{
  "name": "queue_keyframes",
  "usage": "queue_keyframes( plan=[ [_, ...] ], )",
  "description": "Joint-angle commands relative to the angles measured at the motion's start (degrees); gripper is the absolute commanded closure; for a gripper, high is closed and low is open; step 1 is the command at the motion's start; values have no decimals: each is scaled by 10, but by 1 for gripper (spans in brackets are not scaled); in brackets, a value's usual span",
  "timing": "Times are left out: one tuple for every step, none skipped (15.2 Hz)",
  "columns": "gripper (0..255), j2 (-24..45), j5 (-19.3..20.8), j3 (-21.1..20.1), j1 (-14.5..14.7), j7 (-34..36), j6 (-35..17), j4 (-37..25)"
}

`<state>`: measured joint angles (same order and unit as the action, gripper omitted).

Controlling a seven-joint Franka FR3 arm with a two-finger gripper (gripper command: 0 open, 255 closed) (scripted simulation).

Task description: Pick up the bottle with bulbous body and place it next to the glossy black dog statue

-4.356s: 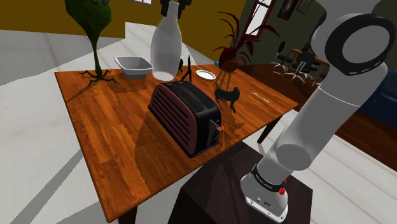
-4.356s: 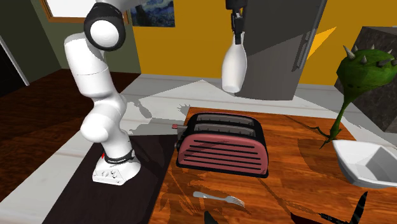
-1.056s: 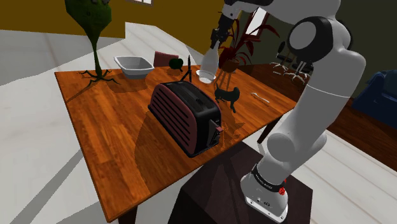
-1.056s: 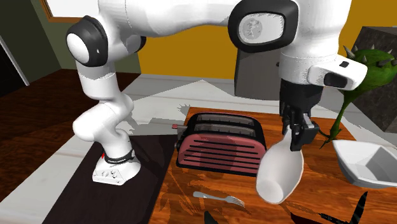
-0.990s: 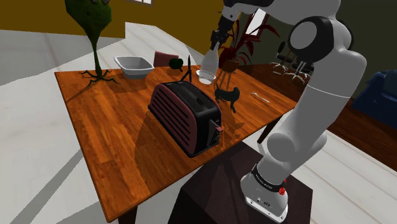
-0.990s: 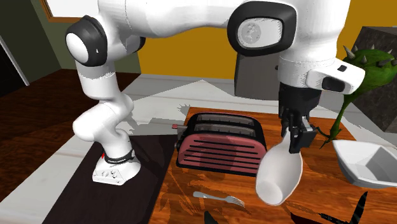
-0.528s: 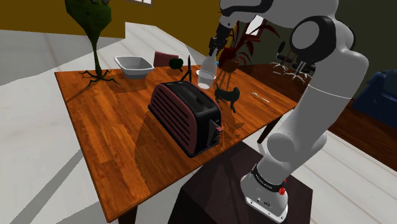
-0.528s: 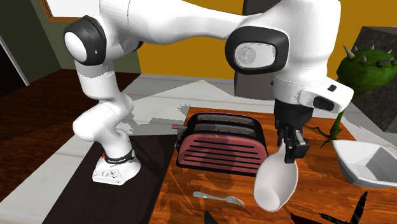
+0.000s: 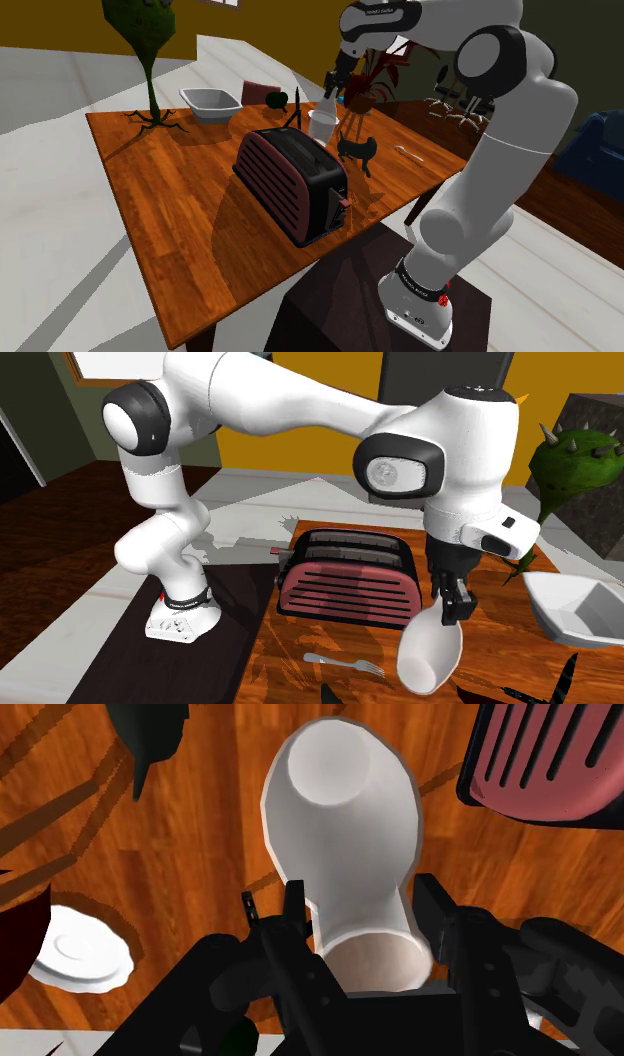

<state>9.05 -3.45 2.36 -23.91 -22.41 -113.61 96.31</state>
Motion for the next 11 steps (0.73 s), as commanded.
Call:
queue_keyframes(
  plan=[
    [255, 0, -1, 0, 0, -2, -16, 16],
    [255, 0, -1, 0, 0, -2, -23, 22],
    [255, 1, -1, 0, 0, -2, -31, 29],
    [255, 3, -1, 0, 0, -3, -38, 35],
    [255, 4, -2, 0, 0, -3, -45, 41],
    [255, 5, -2, 0, 0, -4, -53, 47],
    [255, 7, -2, 0, 0, -4, -60, 53],
    [255, 8, -2, 0, 0, -5, -67, 58],
    [255, 10, -3, 0, 0, -5, -74, 64],
    [255, 12, -3, 0, 0, -6, -82, 69],
    [255, 14, -3, 0, 0, -6, -89, 75]
  ],
)
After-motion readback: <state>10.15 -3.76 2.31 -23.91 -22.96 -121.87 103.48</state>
